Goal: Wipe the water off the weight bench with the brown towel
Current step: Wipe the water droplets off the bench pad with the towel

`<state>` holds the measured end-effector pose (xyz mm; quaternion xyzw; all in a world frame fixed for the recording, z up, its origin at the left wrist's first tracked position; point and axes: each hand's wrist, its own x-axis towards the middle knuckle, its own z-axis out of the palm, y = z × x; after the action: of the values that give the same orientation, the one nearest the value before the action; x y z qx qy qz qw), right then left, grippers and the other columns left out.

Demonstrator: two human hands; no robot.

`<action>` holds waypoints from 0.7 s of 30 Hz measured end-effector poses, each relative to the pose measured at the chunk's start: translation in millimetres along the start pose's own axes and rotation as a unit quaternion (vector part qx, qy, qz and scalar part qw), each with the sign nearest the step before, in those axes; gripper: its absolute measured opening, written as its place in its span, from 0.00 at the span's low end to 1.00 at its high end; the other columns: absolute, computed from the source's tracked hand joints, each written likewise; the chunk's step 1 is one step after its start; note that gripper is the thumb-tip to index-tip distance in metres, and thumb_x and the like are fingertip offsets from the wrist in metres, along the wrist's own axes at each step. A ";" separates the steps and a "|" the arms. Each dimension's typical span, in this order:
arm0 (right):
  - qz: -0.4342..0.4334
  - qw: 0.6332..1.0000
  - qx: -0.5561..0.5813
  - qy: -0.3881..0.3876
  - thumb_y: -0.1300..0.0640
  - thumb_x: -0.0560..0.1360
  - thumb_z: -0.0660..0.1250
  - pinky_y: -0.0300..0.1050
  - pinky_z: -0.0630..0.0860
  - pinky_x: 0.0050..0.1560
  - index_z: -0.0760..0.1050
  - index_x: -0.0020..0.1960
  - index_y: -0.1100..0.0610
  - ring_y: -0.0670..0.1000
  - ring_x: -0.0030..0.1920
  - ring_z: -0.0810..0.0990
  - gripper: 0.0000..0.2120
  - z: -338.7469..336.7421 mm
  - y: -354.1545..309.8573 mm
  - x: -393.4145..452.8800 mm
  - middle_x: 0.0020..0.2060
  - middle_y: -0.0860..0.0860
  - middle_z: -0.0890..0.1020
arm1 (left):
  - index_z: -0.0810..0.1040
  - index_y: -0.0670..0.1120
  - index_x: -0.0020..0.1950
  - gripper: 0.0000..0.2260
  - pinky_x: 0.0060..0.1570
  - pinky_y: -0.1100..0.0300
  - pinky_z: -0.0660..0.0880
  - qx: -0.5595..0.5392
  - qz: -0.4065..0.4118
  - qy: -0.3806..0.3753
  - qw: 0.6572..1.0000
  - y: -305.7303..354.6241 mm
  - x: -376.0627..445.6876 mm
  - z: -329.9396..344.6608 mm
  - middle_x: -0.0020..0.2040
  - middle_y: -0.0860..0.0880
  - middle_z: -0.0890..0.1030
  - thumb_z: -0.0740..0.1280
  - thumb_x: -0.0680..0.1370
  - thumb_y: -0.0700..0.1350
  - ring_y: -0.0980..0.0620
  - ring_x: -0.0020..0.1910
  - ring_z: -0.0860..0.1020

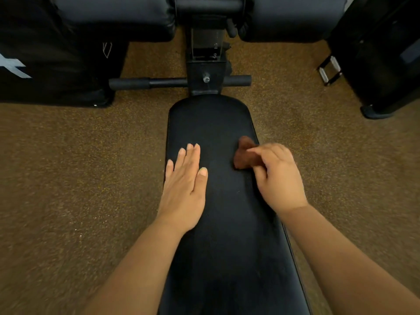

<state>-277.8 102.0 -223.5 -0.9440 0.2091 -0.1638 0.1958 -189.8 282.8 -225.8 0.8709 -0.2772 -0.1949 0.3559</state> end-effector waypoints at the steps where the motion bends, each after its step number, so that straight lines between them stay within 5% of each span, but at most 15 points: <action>1: 0.009 1.000 0.007 0.004 0.66 0.68 0.66 0.38 0.62 0.63 0.79 0.54 0.60 0.59 0.55 0.76 0.15 3.5 -3.8 0.8 0.51 0.56 0.80 | 0.46 0.55 0.76 0.21 0.70 0.64 0.33 -0.006 -0.004 -0.004 1.000 -0.9 0.8 -0.9 0.76 0.59 0.46 0.45 0.82 0.51 0.67 0.72 0.39; 5: -0.038 0.995 0.072 -0.060 0.68 0.66 0.66 0.43 0.65 0.64 0.79 0.54 0.59 0.55 0.56 0.75 0.17 21.4 -52.8 -30.8 0.52 0.55 0.80 | 0.51 0.54 0.76 0.21 0.71 0.65 0.36 -0.071 -0.022 -0.014 0.997 1.0 2.7 -6.1 0.76 0.59 0.51 0.43 0.83 0.51 0.68 0.72 0.43; 9: -0.109 0.987 0.057 -0.104 0.64 0.68 0.62 0.38 0.63 0.66 0.79 0.54 0.57 0.52 0.56 0.74 0.16 -10.9 -27.3 -72.8 0.50 0.52 0.81 | 0.52 0.55 0.76 0.20 0.71 0.65 0.36 -0.078 -0.037 -0.014 0.996 3.8 1.8 -9.3 0.76 0.60 0.52 0.43 0.83 0.49 0.69 0.71 0.43; 16: 0.060 0.997 0.044 0.013 0.65 0.67 0.60 0.44 0.68 0.56 0.80 0.51 0.59 0.57 0.49 0.75 0.16 13.1 -43.0 -53.8 0.47 0.56 0.80 | 0.53 0.53 0.76 0.21 0.70 0.66 0.36 -0.032 -0.024 0.004 0.999 3.1 1.3 -2.9 0.76 0.56 0.53 0.42 0.83 0.50 0.65 0.73 0.45; 21: -0.107 0.988 0.084 -0.076 0.64 0.68 0.59 0.44 0.70 0.59 0.79 0.51 0.56 0.53 0.50 0.75 0.16 10.6 -70.3 -103.0 0.47 0.53 0.80 | 0.55 0.53 0.76 0.20 0.69 0.66 0.36 -0.030 -0.024 0.010 0.999 2.0 1.9 -3.2 0.76 0.55 0.54 0.43 0.83 0.49 0.67 0.71 0.45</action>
<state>-338.8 211.2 -225.4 -0.9510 0.0766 -0.1283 0.2707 -187.3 282.1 -222.4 0.8683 -0.2462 -0.2027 0.3799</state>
